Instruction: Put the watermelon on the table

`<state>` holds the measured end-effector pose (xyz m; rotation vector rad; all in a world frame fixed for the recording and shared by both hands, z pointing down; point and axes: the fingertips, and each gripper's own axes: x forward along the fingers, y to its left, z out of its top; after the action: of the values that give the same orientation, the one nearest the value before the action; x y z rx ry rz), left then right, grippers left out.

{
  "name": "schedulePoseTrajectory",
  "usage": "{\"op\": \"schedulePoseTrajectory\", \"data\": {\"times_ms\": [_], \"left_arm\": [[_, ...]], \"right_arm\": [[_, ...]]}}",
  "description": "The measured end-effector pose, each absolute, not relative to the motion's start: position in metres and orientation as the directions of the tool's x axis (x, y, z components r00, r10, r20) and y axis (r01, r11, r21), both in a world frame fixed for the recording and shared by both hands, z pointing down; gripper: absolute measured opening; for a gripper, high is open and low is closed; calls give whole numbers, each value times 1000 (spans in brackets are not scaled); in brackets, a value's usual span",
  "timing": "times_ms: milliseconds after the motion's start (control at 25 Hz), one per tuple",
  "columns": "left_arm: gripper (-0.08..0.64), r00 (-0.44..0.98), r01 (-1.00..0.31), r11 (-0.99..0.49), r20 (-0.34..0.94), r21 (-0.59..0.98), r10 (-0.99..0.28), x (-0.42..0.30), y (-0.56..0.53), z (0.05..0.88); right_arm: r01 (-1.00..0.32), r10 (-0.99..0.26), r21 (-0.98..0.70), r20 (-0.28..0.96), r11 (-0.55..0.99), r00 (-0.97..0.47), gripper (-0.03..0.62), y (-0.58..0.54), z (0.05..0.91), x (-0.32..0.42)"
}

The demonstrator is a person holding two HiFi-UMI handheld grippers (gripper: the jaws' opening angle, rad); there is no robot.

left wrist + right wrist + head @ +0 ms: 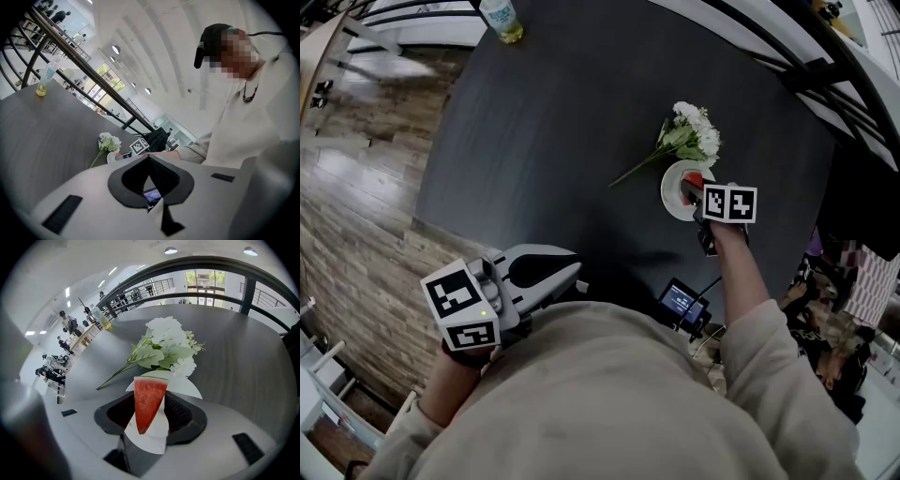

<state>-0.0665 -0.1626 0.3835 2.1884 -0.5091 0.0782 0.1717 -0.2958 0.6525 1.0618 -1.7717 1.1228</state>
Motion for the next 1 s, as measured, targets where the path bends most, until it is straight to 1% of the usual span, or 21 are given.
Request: {"op": "schedulePoseTrajectory", "data": {"times_ms": [240,440,680,1000], "left_arm": [[6,916,-384,-543,235,747,-325,-66,-160,384],[7,921,-374,-546,235,750,-309,-63,-159,384],[6,924,-369,-552,235,748,-301,-63,-164,383],[6,931,-356,-564,227,745,-287,-60,-166,380]], "right_arm": [[-924,-227,-272,914,270,-336,204,-299,655,169],[-919,-208,-291,914,264,-349,232,-293,658,167],[-920,-224,-312,904,237,-364,255,-294,655,169],[-926,-245,-307,901,222,-357,265,-298,652,172]]}}
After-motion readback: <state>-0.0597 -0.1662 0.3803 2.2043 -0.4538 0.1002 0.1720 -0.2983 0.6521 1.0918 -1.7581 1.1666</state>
